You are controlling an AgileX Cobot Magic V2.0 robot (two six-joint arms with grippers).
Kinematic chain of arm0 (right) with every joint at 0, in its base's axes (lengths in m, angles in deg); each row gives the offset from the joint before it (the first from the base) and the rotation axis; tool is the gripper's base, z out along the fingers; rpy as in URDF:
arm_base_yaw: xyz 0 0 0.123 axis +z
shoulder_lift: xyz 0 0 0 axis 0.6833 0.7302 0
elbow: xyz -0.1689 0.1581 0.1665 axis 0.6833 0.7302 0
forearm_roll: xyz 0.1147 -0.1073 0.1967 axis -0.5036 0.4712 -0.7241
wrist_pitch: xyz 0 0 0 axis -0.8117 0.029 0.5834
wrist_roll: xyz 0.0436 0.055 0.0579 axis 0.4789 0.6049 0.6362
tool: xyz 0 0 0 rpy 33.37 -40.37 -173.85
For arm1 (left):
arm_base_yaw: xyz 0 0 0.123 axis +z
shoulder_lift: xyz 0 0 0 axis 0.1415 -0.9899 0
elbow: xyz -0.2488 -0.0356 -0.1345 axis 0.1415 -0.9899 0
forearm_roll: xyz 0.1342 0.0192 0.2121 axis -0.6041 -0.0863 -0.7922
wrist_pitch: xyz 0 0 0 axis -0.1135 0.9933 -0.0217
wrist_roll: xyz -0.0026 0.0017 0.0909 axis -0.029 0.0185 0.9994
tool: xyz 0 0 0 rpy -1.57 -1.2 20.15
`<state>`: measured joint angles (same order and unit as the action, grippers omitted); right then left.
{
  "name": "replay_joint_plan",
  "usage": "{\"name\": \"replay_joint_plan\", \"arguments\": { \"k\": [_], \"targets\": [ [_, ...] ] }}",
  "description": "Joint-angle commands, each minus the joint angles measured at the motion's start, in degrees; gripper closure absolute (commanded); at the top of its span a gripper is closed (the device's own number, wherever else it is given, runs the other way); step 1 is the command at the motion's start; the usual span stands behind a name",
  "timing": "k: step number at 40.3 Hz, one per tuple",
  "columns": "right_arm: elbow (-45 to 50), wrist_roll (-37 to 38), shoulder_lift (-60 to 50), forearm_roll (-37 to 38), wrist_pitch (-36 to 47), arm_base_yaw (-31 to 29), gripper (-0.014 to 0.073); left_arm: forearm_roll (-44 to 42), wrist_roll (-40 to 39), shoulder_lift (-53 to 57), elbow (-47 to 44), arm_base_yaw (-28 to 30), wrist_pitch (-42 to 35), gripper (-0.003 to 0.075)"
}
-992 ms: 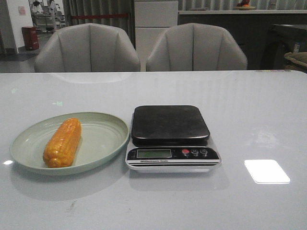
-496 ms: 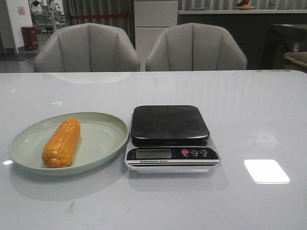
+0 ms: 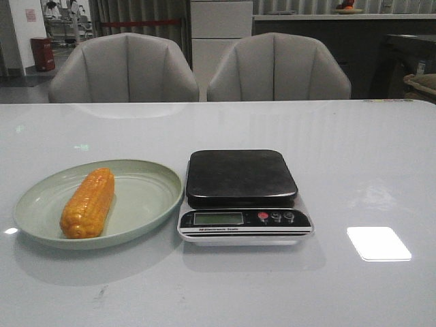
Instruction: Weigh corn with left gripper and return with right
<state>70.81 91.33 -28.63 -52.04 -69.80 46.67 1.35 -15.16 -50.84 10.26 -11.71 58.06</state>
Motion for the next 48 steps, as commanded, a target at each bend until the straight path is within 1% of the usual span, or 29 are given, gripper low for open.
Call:
{"name": "replay_joint_plan", "arguments": {
  "k": [1, 3, 7, 10, 14, 16, 20, 22, 25, 31, 37, 41, 48],
  "targets": [
    [0.30, -0.19, -1.05, 0.78, 4.44, -0.37, 0.0375, 0.92, -0.31, -1.12, 0.78, -0.41, -5.01, 0.0588],
    [0.30, -0.19, -1.05, 0.78, 4.44, -0.37, 0.0375, 1.04, -0.31, -1.12, 0.07, -0.41, -5.76, 0.0588],
    [0.30, -0.19, -1.05, 0.78, 4.44, -0.37, 0.0375, 1.17, -0.31, -1.53, 0.04, -0.41, -3.34, 0.0580],
    [0.30, -0.19, -1.05, 0.78, 4.44, -0.37, 0.0375, 1.17, -0.31, -2.16, 0.16, -0.62, -2.02, 0.0550],
    [0.30, -0.19, -1.05, 0.78, 4.44, -0.37, 0.0375, 0.84, -0.31, -3.23, 0.16, -2.20, -1.51, 0.0452],
    [0.30, -0.19, -1.05, 0.78, 4.44, -0.37, 0.0375, 0.56, -0.31, -4.28, 0.28, -3.30, -0.69, 0.0380],
    [0.30, -0.19, -1.05, 0.78, 4.44, -0.37, 0.0375, 0.49, -0.31, -7.32, 0.93, -4.92, 0.47, 0.0265],
    [0.30, -0.19, -1.05, 0.78, 4.44, -0.37, 0.0375, 0.24, -0.31, -9.25, 1.87, -5.41, 1.71, 0.0219],
    [0.30, -0.19, -1.05, 0.78, 4.44, -0.37, 0.0375, 0.11, -0.31, -12.79, 4.00, -6.00, 3.95, 0.0173],
    [0.30, -0.19, -1.05, 0.78, 4.44, -0.37, 0.0375, 1.39, -0.31, -20.62, 9.76, -6.24, 7.09, 0.0165],
    [0.30, -0.19, -1.05, 0.78, 4.44, -0.37, 0.0375, 4.77, 1.04, -29.02, 13.58, -6.68, 7.35, 0.0165],
    [0.30, -0.19, -1.05, 0.78, 4.44, -0.37, 0.0375, 4.77, 1.19, -35.12, 15.86, -8.83, 7.58, 0.0165],
    [0.30, -0.19, -1.05, 0.78, 4.44, -0.37, 0.0375, 4.77, -0.19, -46.97, 21.06, -14.94, 8.32, 0.0165]
  ]
}}
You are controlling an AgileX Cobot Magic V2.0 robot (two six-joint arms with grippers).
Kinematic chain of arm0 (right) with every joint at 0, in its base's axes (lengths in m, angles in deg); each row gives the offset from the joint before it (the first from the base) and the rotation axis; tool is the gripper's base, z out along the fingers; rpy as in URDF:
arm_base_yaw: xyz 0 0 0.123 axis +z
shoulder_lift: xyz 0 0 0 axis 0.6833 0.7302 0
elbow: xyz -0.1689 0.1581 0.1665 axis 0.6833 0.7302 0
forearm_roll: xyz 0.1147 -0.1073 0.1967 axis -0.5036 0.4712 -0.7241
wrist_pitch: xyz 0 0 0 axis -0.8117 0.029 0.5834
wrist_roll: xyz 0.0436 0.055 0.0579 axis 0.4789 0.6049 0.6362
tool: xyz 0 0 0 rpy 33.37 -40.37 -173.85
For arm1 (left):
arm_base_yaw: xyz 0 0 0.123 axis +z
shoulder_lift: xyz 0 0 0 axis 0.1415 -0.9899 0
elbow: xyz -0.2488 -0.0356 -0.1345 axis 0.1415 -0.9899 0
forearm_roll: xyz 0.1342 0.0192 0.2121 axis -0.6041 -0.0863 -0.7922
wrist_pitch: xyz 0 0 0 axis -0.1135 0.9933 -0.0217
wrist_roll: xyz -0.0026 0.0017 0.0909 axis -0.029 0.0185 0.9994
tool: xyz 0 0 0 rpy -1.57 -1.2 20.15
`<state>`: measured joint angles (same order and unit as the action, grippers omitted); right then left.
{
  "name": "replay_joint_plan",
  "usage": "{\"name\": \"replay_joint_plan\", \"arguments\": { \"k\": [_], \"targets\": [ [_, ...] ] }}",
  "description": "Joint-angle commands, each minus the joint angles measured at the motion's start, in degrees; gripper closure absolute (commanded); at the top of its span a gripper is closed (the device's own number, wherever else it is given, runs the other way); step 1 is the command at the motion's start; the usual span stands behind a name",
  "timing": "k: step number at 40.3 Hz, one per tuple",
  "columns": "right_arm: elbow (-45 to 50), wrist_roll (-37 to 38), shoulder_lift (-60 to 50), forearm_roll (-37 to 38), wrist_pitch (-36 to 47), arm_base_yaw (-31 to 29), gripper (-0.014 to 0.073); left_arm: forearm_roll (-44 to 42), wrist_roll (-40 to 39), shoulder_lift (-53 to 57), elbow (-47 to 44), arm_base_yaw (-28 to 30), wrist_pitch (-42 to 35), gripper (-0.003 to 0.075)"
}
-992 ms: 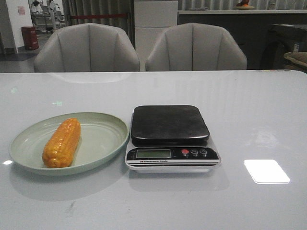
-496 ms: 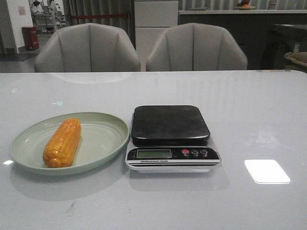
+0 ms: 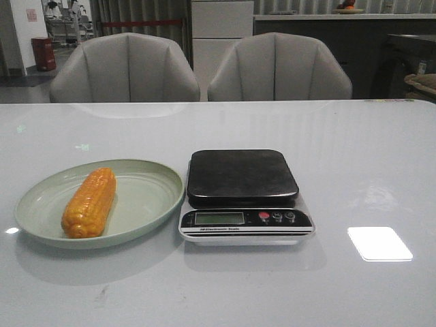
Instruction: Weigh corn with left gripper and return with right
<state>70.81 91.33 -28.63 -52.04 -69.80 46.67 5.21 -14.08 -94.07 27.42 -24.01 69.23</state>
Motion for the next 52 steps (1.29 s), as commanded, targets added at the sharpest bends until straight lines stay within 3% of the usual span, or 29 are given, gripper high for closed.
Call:
{"name": "replay_joint_plan", "arguments": {
  "k": [1, 12, 29, 35, 44, 52],
  "targets": [
    [0.30, -0.19, -1.05, 0.78, 4.44, -0.37, 0.0375, 0.91, -1.74, -5.68, 4.80, -3.63, -2.85, 0.0165],
    [0.30, -0.19, -1.05, 0.78, 4.44, -0.37, 0.0375, 0.78, -4.74, -23.41, 13.22, -9.26, -2.76, 0.0166],
    [0.30, -0.19, -1.05, 0.78, 4.44, -0.37, 0.0375, 2.02, -6.33, -38.77, 19.80, -9.26, 0.71, 0.0183],
    [0.30, -0.19, -1.05, 0.78, 4.44, -0.37, 0.0375, 3.28, -6.33, -41.12, 20.42, -9.26, 0.73, 0.0311],
    [0.30, -0.19, -1.05, 0.78, 4.44, -0.37, 0.0375, 3.28, -5.93, -40.76, 25.96, -9.51, 4.77, 0.0611],
    [0.30, -0.19, -1.05, 0.78, 4.44, -0.37, 0.0375, 3.28, -5.71, -40.43, 34.40, -13.09, 6.41, 0.0601]
  ]
}}
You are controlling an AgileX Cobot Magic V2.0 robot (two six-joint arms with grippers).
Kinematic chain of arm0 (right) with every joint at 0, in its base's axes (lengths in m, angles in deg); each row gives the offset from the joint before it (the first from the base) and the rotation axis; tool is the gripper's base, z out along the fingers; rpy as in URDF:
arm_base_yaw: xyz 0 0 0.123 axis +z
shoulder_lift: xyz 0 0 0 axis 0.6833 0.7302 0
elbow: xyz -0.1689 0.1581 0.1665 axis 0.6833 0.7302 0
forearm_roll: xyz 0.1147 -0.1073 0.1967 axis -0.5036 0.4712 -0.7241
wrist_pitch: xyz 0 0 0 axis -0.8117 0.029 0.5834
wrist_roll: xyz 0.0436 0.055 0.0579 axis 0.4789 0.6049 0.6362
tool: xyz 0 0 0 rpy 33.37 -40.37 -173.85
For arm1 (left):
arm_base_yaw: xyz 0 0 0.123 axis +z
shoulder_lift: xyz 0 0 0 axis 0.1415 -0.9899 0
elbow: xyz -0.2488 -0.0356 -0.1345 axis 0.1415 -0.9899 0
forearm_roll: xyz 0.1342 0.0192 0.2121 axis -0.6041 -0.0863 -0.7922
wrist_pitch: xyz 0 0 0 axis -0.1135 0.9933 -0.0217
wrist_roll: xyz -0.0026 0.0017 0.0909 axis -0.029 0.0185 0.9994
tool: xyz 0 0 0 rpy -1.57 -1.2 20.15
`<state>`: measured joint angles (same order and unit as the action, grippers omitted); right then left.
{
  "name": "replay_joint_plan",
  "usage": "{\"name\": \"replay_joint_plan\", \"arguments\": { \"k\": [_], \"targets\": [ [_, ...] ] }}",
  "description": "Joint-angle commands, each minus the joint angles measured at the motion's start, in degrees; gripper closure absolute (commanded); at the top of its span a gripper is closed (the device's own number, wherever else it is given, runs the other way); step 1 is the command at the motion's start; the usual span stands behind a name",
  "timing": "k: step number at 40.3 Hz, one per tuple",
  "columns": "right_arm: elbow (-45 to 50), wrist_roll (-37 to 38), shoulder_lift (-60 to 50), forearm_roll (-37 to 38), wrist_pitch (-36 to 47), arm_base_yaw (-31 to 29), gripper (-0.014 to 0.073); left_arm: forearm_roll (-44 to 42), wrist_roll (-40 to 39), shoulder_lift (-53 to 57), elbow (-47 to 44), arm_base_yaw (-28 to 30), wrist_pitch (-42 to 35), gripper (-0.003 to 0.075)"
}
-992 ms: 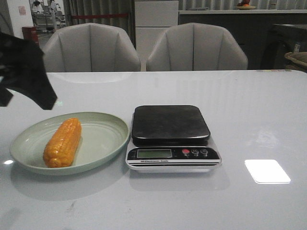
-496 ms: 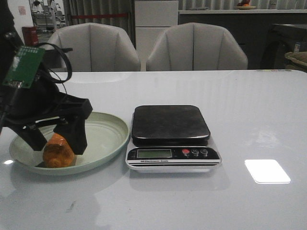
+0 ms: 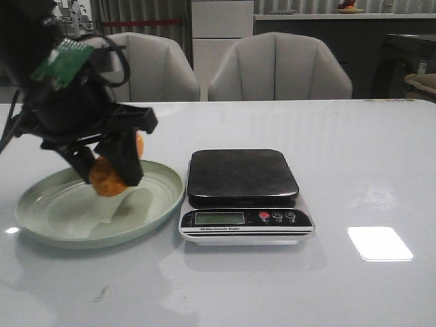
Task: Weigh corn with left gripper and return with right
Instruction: 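Lift the corn with the left gripper and lower it onto the scale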
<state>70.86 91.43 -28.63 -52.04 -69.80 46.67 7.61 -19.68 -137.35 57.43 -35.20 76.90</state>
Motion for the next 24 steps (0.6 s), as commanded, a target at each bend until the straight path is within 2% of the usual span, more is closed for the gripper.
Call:
{"name": "replay_joint_plan", "arguments": {
  "k": [1, 15, 24],
  "targets": [
    [0.24, -0.30, -1.05, 0.78, 4.44, -0.37, 0.0375, 0.89, -0.11, 2.85, 4.83, -2.44, -1.59, 0.0601],
    [0.24, -0.30, -1.05, 0.78, 4.44, -0.37, 0.0375, 3.24, -0.45, -3.34, 15.40, -10.18, -1.60, 0.0600],
    [0.24, -0.30, -1.05, 0.78, 4.44, -0.37, 0.0375, 3.96, -0.79, -7.95, 19.45, -12.75, -1.71, 0.0594]
  ]
}}
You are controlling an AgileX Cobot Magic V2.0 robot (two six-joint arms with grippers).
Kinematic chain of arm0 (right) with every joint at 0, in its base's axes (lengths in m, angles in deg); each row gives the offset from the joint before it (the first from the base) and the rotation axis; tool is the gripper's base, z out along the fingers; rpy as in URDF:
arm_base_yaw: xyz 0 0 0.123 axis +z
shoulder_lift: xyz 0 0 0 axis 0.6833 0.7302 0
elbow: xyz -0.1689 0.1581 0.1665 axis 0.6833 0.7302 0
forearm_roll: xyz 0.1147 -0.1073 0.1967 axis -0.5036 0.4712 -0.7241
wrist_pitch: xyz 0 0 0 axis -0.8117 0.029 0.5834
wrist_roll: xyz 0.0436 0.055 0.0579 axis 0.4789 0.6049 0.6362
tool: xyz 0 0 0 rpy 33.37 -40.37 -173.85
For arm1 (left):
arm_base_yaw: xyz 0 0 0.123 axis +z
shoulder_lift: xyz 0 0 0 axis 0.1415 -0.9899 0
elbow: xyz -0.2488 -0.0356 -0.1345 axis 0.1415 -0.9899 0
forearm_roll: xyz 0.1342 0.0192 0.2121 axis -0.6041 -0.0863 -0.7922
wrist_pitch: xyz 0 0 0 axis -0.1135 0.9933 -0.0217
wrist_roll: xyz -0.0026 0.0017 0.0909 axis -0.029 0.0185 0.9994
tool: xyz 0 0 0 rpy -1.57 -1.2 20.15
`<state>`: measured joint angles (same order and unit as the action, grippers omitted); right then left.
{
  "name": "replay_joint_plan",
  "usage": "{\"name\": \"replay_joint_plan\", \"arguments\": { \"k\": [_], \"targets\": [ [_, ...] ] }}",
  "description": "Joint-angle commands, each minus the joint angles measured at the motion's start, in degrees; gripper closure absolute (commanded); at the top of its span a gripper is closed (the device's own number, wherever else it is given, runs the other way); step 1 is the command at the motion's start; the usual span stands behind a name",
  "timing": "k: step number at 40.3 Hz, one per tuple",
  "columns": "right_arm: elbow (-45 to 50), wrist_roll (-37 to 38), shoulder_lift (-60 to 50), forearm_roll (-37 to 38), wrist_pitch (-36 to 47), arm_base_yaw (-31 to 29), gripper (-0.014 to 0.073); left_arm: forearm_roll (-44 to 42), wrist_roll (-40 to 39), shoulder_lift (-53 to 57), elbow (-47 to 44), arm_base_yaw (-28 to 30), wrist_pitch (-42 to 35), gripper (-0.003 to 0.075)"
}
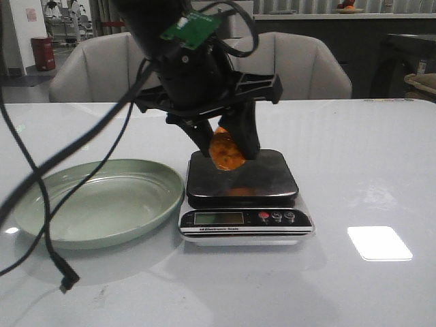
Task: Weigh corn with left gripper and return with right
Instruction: 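Lift the corn with the left gripper and lower it onto the scale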
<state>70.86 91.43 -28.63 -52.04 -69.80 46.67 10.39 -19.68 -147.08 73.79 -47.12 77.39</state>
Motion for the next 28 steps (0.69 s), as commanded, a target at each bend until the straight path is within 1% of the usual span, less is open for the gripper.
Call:
{"name": "replay_joint_plan", "arguments": {
  "k": [1, 4, 7, 10, 14, 16, 18, 20, 28],
  "targets": [
    [0.24, -0.30, -1.05, 0.78, 4.44, -0.37, 0.0375, 1.46, -0.79, 1.46, 3.30, -0.94, -2.19, 0.0594],
    [0.24, -0.30, -1.05, 0.78, 4.44, -0.37, 0.0375, 2.05, -0.79, 0.40, 4.03, -1.07, -2.59, 0.0589],
    [0.24, -0.30, -1.05, 0.78, 4.44, -0.37, 0.0375, 2.94, -0.79, -0.37, 4.14, -1.07, -3.36, 0.0538],
    [0.24, -0.30, -1.05, 0.78, 4.44, -0.37, 0.0375, 3.73, -0.79, -1.15, 4.14, -1.07, -3.75, 0.0442],
    [0.24, -0.30, -1.05, 0.78, 4.44, -0.37, 0.0375, 5.05, -0.79, -1.84, 4.14, -1.07, -3.79, 0.0260],
    [0.24, -0.30, -1.05, 0.78, 4.44, -0.37, 0.0375, 5.05, -0.79, -1.94, 4.14, -1.07, -3.90, 0.0187],
    [0.24, -0.30, -1.05, 0.78, 4.44, -0.37, 0.0375, 5.05, -0.79, -1.94, 4.14, -1.07, -4.04, 0.0141],
    [0.24, -0.30, -1.05, 0.78, 4.44, -0.37, 0.0375, 5.05, -0.79, -1.84, 4.14, -0.91, -4.04, 0.0127],
    [0.24, -0.30, -1.05, 0.78, 4.44, -0.37, 0.0375, 3.64, -0.79, -0.57, 4.14, -0.83, -4.04, 0.0137]
  ]
}}
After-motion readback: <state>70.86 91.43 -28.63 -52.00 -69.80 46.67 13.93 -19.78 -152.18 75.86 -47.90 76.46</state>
